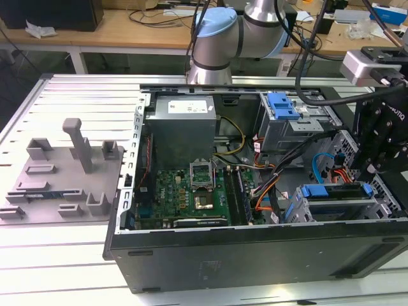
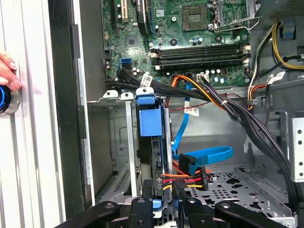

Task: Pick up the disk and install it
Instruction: 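Insert the first disk wire, then insert the second disk wire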

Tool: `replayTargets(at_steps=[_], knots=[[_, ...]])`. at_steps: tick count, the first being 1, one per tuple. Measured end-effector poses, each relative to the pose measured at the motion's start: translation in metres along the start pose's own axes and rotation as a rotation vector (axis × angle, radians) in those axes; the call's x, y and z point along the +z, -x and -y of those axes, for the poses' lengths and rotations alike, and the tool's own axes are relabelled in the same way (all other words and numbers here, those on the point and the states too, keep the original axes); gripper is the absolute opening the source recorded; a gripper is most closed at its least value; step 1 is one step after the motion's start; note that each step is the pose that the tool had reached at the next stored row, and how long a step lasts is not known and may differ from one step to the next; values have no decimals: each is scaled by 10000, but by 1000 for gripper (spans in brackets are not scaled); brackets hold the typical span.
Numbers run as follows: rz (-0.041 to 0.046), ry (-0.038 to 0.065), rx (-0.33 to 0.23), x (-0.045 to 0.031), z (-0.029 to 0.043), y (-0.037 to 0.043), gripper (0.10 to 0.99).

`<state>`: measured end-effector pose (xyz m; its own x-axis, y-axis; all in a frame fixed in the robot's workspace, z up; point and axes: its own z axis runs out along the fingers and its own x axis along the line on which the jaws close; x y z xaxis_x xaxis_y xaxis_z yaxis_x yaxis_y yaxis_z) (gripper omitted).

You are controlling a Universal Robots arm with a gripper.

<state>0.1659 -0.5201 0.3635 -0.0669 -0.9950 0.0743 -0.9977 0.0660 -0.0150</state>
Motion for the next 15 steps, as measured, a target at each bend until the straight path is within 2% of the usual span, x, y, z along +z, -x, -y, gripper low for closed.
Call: replayTargets(at_steps=[9,10,11,12,13,14,15], knots=[[1,0,-1,0,0,0,302],[-6,-1,-1,-4,-1,6,302],[-59,-5,-2,-18,-2,36,302],[-135,-10,-3,-35,-4,64,302],[-297,-20,-4,-67,-7,105,302],[-668,-43,-9,-154,-11,191,302],[-1086,-67,-13,-263,-17,292,302]])
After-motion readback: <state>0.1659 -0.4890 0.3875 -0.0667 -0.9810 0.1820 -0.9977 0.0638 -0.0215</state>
